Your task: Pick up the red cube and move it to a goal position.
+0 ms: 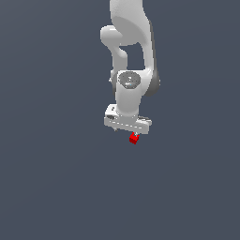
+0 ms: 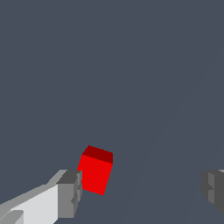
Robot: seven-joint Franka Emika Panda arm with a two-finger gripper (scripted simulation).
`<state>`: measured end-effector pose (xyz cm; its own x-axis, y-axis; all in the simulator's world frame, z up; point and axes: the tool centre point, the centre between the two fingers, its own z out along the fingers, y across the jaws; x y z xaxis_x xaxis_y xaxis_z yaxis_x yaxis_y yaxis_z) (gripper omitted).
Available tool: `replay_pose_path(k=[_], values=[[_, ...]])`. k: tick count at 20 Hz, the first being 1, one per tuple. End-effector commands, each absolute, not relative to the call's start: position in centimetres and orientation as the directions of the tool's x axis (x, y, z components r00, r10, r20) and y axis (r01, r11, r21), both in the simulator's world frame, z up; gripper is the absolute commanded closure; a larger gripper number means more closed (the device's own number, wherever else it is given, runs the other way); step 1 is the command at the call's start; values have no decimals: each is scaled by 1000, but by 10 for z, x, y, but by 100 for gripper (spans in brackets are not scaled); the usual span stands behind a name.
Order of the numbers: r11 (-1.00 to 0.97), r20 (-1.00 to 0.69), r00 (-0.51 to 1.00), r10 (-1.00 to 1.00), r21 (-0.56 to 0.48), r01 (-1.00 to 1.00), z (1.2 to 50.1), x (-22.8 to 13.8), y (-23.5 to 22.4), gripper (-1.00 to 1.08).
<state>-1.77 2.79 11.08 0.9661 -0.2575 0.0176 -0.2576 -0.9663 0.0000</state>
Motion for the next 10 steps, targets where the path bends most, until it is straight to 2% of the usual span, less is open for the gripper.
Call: replay_pose_path(k=[1,10], values=[[-951,15,951,-310,0,-310,94,-23,36,-92],[-888,6,887,-461,1,-461,44,-33,63,-92]])
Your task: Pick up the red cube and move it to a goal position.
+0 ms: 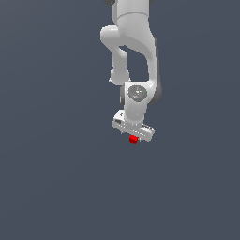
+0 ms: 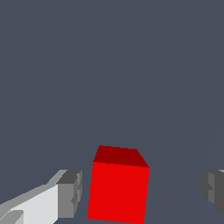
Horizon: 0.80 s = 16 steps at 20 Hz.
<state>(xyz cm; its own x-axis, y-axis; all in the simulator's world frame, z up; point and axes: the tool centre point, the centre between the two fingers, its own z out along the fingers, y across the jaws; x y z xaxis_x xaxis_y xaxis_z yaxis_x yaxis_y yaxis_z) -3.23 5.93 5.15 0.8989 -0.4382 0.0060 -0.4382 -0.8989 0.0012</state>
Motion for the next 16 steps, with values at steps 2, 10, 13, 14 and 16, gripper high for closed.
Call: replay_pose_path(k=[2,10,13,14,16], values=[[-875,4,875,-483,1,-483,37,-34,68,-92],[-847,0,847,-532,1,-532,19,-36,78,-92],[-846,0,846,-533,0,-533,19,-35,78,-92],[-847,0,847,-532,0,-532,19,-35,78,-92],[-848,0,848,-530,0,-530,20,-35,78,-92]])
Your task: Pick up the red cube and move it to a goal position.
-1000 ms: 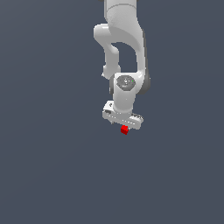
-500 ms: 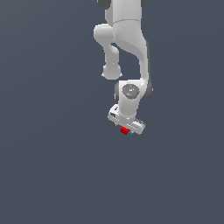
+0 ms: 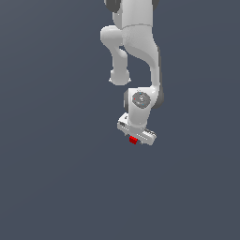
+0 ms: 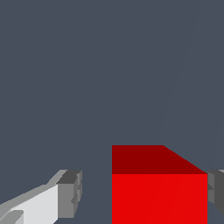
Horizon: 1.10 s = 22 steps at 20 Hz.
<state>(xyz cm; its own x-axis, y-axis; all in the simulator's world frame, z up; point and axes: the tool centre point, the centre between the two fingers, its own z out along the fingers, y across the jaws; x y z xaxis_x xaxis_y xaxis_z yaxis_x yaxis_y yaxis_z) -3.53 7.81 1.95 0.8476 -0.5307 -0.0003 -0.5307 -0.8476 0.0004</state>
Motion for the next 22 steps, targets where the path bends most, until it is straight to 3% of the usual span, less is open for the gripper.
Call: replay_pose_path(k=[1,14,22], values=[[-848,0,848,-530,0,-530,20,-35,78,108],[-848,0,848,-530,0,-530,23,-34,76,108],[-848,0,848,-530,0,-530,56,-21,60,108]])
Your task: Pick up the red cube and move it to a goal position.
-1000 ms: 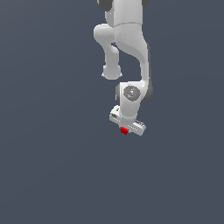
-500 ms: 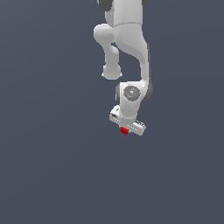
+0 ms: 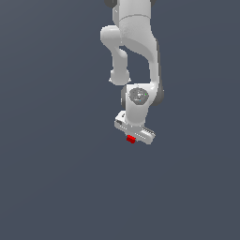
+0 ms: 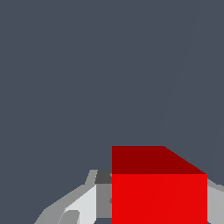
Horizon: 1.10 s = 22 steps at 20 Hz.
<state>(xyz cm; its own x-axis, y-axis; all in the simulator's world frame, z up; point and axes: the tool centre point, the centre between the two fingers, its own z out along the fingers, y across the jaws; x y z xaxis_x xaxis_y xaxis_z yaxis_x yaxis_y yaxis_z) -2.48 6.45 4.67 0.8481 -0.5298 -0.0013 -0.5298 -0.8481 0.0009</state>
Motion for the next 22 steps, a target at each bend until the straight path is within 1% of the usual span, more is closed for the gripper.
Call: replay_pose_path(k=[1,15,22], values=[[-848,0,848,-530,0,-530,62,-18,57,108],[-848,0,848,-530,0,-530,183,33,-2,108],[-848,0,848,-530,0,-530,221,51,-21,108]])
